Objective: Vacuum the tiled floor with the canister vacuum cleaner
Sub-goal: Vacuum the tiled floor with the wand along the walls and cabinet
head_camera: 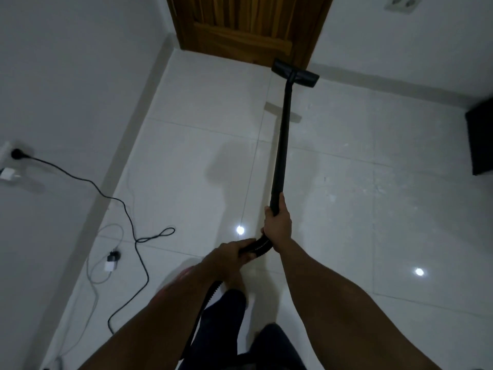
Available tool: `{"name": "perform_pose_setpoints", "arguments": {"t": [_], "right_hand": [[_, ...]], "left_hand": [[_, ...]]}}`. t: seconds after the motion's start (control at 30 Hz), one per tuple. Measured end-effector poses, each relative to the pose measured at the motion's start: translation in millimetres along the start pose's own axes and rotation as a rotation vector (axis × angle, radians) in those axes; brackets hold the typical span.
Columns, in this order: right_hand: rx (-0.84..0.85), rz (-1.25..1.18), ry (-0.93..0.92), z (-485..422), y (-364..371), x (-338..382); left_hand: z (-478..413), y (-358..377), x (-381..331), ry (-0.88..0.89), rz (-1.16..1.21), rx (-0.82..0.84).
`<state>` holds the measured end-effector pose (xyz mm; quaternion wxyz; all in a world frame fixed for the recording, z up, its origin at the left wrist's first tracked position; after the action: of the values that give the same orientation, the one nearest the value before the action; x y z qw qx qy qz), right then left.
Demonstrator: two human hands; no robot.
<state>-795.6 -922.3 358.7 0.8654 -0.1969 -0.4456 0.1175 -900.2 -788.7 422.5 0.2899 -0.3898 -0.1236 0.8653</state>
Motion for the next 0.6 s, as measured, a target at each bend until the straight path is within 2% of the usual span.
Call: {"name": "perform_pose_setpoints", "arguments": {"t": [0.27, 0.6], "right_hand": [[-0.011, -0.051, -0.054, 101.6, -52.8, -89.9], [-0.014, -0.056, 0.059, 267.9, -101.8, -215.5]], "left_hand": [[122.6, 89.1, 16.9, 0.083, -0.032, -0.08], [262.3, 194.8, 91.1, 0.089, -0.124, 0.027]]}}
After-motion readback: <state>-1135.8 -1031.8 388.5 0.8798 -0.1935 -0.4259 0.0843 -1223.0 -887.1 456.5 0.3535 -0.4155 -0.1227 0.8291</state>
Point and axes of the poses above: each hand's wrist, its own z-axis away from the middle knuckle, its own y-axis out of the palm, x = y × z, the point moved 1 cm from there along -z, towards the middle knuckle, and after that the axes turned 10 degrees about -x, right-handed, at the moved point
